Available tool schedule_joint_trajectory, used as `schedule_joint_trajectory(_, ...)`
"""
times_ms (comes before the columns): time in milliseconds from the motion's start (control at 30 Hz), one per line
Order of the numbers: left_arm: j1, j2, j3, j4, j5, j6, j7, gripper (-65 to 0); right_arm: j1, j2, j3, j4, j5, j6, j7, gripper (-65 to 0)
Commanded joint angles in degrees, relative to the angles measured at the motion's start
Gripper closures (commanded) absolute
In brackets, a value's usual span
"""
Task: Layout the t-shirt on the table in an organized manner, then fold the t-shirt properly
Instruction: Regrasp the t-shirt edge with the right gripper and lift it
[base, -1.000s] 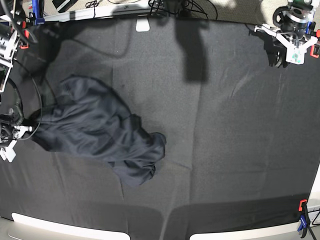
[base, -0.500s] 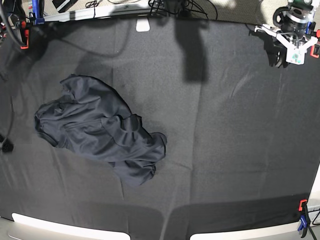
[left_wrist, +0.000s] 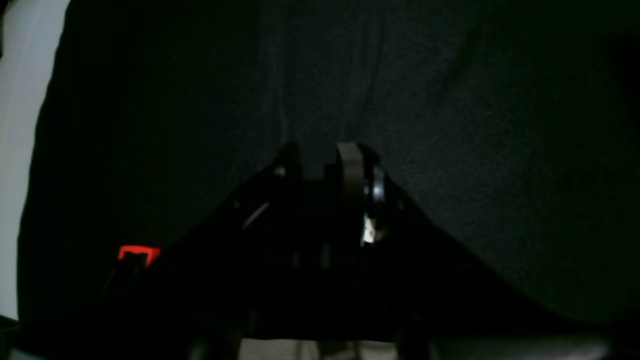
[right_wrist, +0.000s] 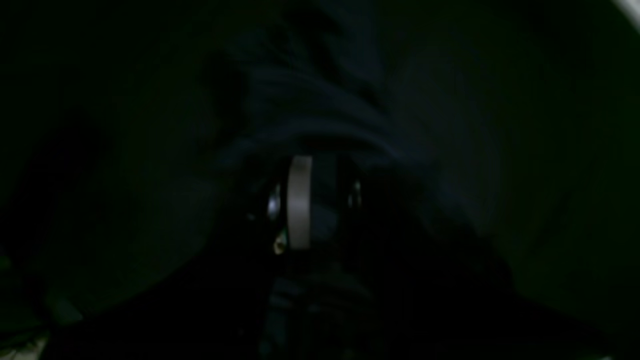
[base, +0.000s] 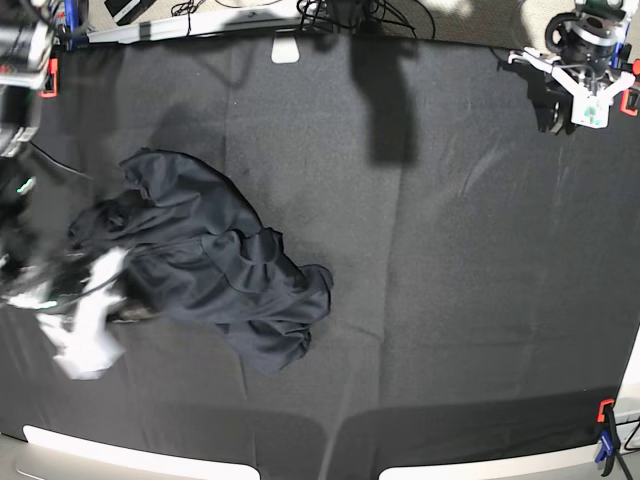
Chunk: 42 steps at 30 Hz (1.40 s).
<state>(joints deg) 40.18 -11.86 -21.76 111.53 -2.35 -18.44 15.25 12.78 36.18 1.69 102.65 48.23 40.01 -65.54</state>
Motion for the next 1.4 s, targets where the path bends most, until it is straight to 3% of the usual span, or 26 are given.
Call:
schedule_joint_trajectory(0,0.3,-0.4,-0.3,1.0,-0.2,0.2,-0.7,-11.7,-0.7,0.7,-0.2,2.4,-0.6,0.0,1.0,-8.5)
schedule_joint_trajectory(167,0.3,-0.4,-0.3,1.0,-0.2,0.2,-0.7,-11.7,-6.0,-1.9,-3.9,8.3,-3.5,0.0,1.2,-8.4)
schedule_joint_trajectory(300,0.3,-0.4,-0.3,1.0,-0.2,0.2,-0.7,-11.7,-7.3,-4.0,-8.8,7.9,-13.9,0.0,2.6,-8.8)
schedule_joint_trajectory(367,0.3,-0.4,-0.3,1.0,-0.2,0.2,-0.7,-11.7,-7.2,-4.2,-11.5,7.0,-15.9,0.0,4.3,-14.5)
schedule_joint_trajectory(467,0.3,-0.4,-0.3,1.0,-0.2,0.2,-0.7,-11.7,-7.2,-4.2,-15.4,5.6,-21.2,0.0,8.6,-29.5)
schedule_joint_trajectory(533,0.3,-0.4,-0.3,1.0,-0.2,0.2,-0.7,-11.7,-7.1,-4.3,-17.7,5.0,-26.0,0.0,11.5,-34.6)
schedule_joint_trajectory(833,0.3,-0.4,-0.3,1.0,-0.2,0.2,-0.7,-11.6,-6.6,-8.9,-22.2,3.4,-41.1,0.0,18.8,-34.7)
schedule_joint_trajectory(967,0.3,-0.4,-0.3,1.0,-0.2,0.2,-0.7,-11.6,-4.3,-9.8,-22.4,-2.6,-45.1,-3.7,21.7,-34.7)
schedule_joint_trajectory(1033,0.3,-0.4,-0.3,1.0,-0.2,0.2,-0.7,-11.6,-2.4,-10.4,-22.4,-6.8,-45.0,-5.9,21.6,-34.7)
schedule_joint_trajectory(1167,0.3,-0.4,-0.3,1.0,-0.2,0.2,-0.8,-11.6,0.8,-12.0,-22.4,-13.3,-43.9,-6.1,21.6,-34.7)
schedule_joint_trajectory(1300,0.3,-0.4,-0.3,1.0,-0.2,0.2,-0.8,-11.6,1.5,-13.5,-22.4,-14.2,-38.1,-3.0,20.3,-34.4)
schedule_joint_trajectory(1367,0.3,-0.4,-0.3,1.0,0.0,0.2,-1.2,-11.6,1.5,-14.2,-22.4,-14.2,-36.3,-2.6,18.4,-30.3)
